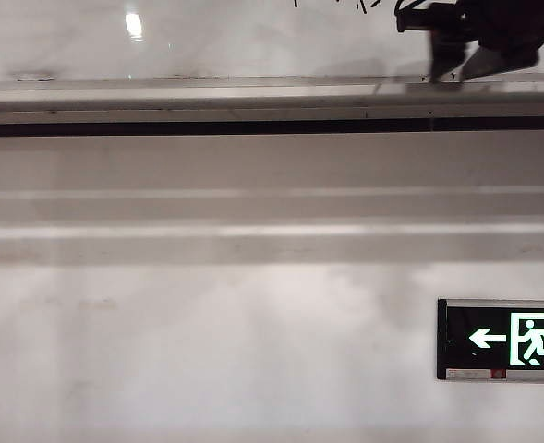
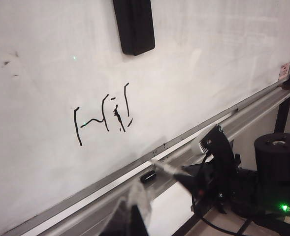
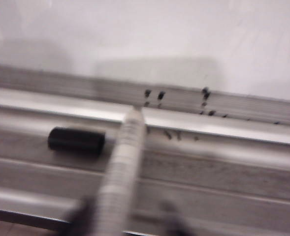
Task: Take a marker from the whiteboard tray, write "Hi!" on the whiteboard, and then put the marker back vertically into the whiteboard tray.
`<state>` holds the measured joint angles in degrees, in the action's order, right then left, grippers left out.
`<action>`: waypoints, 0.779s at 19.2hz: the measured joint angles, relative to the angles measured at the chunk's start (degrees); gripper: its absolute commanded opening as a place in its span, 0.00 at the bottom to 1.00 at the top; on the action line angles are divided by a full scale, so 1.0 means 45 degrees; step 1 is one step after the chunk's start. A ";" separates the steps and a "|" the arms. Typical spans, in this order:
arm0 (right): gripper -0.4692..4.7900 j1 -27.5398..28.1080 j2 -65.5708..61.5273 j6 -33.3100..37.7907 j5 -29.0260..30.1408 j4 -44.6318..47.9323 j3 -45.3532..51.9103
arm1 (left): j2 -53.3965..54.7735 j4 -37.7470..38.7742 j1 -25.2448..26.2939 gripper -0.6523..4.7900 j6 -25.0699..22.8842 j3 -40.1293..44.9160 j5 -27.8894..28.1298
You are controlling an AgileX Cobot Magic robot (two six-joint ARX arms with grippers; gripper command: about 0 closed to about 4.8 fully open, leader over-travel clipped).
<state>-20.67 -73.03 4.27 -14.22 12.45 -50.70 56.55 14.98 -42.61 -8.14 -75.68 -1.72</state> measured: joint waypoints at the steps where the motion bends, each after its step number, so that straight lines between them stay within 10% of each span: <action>1: 0.49 0.0000 -0.0005 0.0015 0.0073 0.0015 -0.0005 | 0.0000 0.0000 0.0000 0.11 0.0000 0.0000 0.0000; 15: 0.49 0.0005 0.0044 0.0010 0.0554 0.0403 -0.0301 | -0.0005 -0.0005 0.0000 0.11 0.0005 0.0000 0.0005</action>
<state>-20.64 -72.84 4.32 -11.73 14.26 -52.05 56.53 14.96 -42.61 -8.12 -75.68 -1.69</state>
